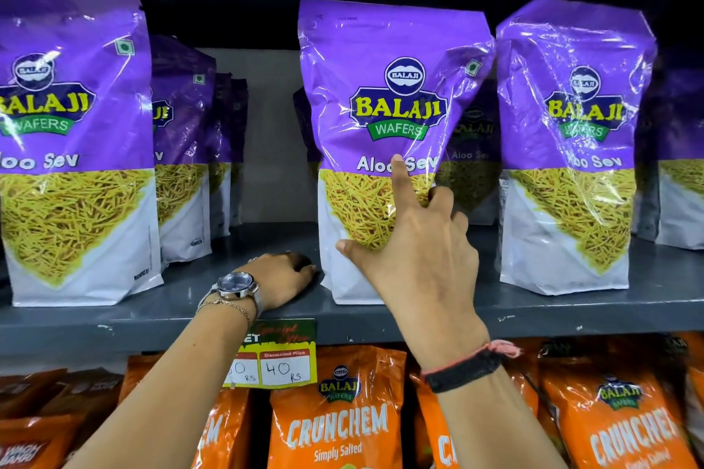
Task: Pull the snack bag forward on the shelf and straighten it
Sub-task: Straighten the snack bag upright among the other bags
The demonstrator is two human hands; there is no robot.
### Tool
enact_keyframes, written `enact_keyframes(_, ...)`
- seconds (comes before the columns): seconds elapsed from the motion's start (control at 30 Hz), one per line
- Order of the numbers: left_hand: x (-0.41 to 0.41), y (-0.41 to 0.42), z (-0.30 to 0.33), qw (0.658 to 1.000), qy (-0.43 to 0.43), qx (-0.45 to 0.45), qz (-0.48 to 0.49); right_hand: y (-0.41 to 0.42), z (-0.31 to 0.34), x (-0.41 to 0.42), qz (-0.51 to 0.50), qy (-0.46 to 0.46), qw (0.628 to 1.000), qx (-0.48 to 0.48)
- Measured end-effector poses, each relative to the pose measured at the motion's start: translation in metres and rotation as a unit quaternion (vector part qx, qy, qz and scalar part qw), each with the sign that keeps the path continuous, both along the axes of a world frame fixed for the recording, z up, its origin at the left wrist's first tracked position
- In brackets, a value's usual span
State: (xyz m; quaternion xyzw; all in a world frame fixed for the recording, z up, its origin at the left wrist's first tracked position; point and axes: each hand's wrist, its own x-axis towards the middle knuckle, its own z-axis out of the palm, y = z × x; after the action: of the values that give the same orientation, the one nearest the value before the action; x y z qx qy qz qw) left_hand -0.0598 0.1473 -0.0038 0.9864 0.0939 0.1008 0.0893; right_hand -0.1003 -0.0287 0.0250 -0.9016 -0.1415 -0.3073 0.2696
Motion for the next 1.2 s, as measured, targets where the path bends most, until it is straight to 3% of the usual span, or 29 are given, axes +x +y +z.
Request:
enact_keyframes(0.7, -0.006, -0.005, 0.003, 1.000, -0.006, -0.018, 0.010, -0.006, -0.001, -0.017, 0.018, 0.012, 1.000, -0.010)
enact_keyframes(0.87, -0.004, -0.004, 0.001, 1.000, -0.012, -0.025, 0.004, -0.002, -0.011, -0.023, 0.035, -0.080, 0.996, 0.015)
enact_keyframes(0.97, -0.003, -0.003, 0.000, 1.000, -0.013, -0.021, 0.004, 0.002, -0.019, -0.019, 0.057, -0.033, 0.998, -0.002)
enact_keyframes(1.2, -0.002, 0.000, 0.000, 1.000, -0.014, -0.016, -0.008, 0.011, -0.021, -0.002, 0.057, -0.044, 0.997, 0.006)
